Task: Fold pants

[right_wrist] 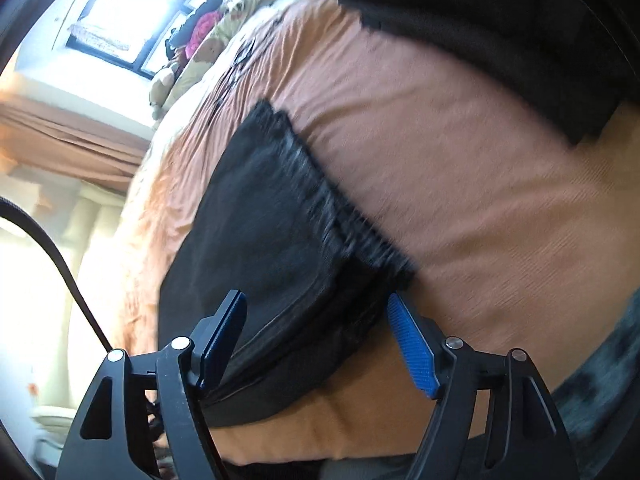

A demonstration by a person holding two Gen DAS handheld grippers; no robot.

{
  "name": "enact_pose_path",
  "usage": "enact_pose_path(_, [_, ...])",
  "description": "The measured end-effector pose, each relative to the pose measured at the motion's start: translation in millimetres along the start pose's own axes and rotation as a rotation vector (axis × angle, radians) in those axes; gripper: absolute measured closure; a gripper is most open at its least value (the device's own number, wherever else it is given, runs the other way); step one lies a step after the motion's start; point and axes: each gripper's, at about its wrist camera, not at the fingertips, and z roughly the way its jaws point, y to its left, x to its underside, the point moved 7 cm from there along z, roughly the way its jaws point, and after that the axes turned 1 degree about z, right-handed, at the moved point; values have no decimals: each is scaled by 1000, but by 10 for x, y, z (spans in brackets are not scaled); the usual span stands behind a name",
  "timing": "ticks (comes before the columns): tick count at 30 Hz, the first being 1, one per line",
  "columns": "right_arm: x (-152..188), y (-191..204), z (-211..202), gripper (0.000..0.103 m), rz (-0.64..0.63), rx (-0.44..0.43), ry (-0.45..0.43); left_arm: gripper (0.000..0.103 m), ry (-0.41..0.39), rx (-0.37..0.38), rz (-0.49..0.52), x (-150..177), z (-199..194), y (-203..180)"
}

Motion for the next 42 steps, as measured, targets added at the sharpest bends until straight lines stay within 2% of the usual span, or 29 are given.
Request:
enact_pose_path(4, [-37, -64, 67, 31, 12, 29, -16, 91, -26, 32, 2, -38, -115, -87])
enact_pose_path(6, [-42, -90, 59, 43, 3, 77, -21, 91, -46, 48, 1, -72, -183, -115])
enact_pose_path(7, [-45, -107, 35, 61, 1, 97, -30, 91, -56, 55, 4, -88, -200, -156])
enact_pose_path(8, [-44, -106, 10, 70, 5, 91, -32, 91, -62, 63, 6, -84, -223, -177])
enact_pose_path(14, [97, 72, -136, 83, -9, 47, -34, 92, -94, 83, 24, -179, -390, -288])
enact_pose_path(23, [317, 272, -7, 84, -18, 19, -15, 92, -138, 65, 19, -315, -665, -114])
enact_pose_path(33, [485, 491, 184, 84, -66, -15, 11, 92, -178, 17, -10, -253, -1065, 228])
enact_pose_path(39, [531, 469, 200, 84, -110, 26, 3, 92, -183, 16, -27, -188, -1131, 341])
enact_pose_path(42, [514, 354, 194, 84, -101, 68, -10, 91, -164, -13, -42, -144, -1052, 424])
